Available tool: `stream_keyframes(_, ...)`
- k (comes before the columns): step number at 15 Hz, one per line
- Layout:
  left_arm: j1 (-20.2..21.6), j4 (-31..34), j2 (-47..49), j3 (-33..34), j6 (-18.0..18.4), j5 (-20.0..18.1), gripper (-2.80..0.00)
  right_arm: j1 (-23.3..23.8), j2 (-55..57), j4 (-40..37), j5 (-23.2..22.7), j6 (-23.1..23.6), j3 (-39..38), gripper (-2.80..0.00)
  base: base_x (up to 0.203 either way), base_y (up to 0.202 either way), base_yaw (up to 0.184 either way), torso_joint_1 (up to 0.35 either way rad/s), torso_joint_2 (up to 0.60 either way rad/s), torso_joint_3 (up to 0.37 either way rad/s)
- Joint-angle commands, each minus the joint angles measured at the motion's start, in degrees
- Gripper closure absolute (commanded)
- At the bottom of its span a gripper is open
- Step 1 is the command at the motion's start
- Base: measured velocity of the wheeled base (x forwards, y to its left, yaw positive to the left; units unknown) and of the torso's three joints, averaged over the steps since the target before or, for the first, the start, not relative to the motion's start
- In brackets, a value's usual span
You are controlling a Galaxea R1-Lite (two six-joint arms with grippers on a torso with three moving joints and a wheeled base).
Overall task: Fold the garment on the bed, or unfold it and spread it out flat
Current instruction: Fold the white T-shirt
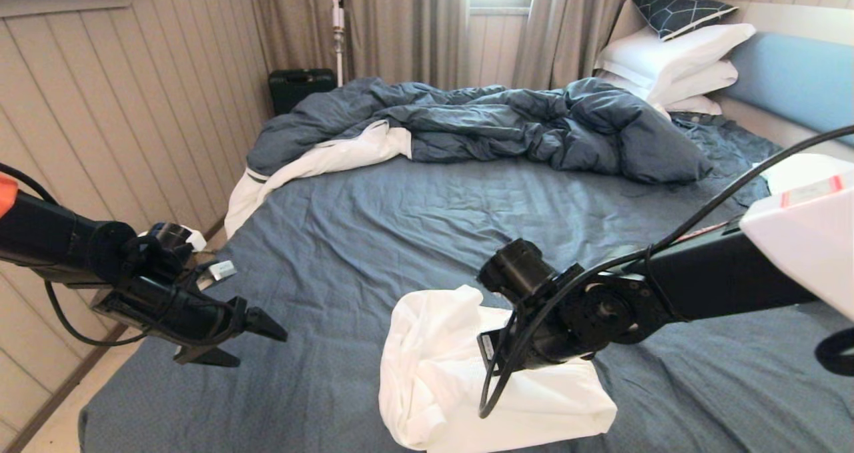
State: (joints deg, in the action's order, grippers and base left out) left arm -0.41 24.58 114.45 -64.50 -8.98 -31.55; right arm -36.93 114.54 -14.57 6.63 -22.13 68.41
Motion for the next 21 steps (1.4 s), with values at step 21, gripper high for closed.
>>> stream_keyframes(21,0.0,0.0,-0.2,-0.3,-0.1,-1.0,-2.8,3.0,-6.5,12.4,-3.0,3.2,-14.3,0.0,0.0,0.0,0.0,0.0,0.0,0.0)
